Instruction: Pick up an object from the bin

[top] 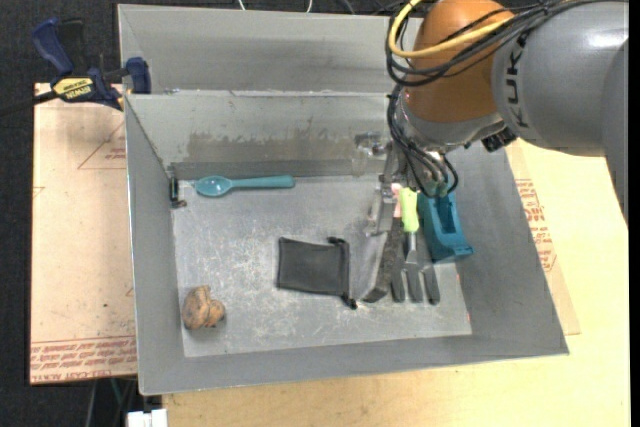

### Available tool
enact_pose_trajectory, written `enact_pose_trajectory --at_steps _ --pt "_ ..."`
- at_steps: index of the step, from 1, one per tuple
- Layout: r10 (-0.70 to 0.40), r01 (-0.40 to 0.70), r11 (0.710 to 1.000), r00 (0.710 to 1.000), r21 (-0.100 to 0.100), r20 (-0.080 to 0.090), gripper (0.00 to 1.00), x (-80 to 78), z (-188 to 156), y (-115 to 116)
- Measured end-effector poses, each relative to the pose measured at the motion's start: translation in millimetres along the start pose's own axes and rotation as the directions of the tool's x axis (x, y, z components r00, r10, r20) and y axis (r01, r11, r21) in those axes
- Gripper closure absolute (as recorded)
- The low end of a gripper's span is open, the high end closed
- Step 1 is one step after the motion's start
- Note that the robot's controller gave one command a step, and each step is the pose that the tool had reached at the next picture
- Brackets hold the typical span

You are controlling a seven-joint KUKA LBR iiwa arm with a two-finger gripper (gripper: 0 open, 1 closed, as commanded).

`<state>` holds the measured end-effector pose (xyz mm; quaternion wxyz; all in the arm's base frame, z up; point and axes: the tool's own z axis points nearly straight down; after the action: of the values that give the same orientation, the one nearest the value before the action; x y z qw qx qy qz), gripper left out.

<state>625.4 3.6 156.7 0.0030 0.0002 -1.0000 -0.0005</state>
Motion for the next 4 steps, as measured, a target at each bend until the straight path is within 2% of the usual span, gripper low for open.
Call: enact_pose_trajectory --at_steps 1,2,3,4 --pt "0.0 0.0 1.0 1.0 0.0 0.008 0.0 -1.7 -5.0 0.0" --pt "-0.053 0.053 0.999 0.999 0.001 0.004 0.0 0.6 -60.4 4.3" --pt "-0.117 0.117 0.993 0.993 0.0 0.0 0.0 23.4 -136.0 9.3" --pt "-0.098 0.098 0.995 0.995 0.0 0.015 0.0 12.9 -105.2 33.6"
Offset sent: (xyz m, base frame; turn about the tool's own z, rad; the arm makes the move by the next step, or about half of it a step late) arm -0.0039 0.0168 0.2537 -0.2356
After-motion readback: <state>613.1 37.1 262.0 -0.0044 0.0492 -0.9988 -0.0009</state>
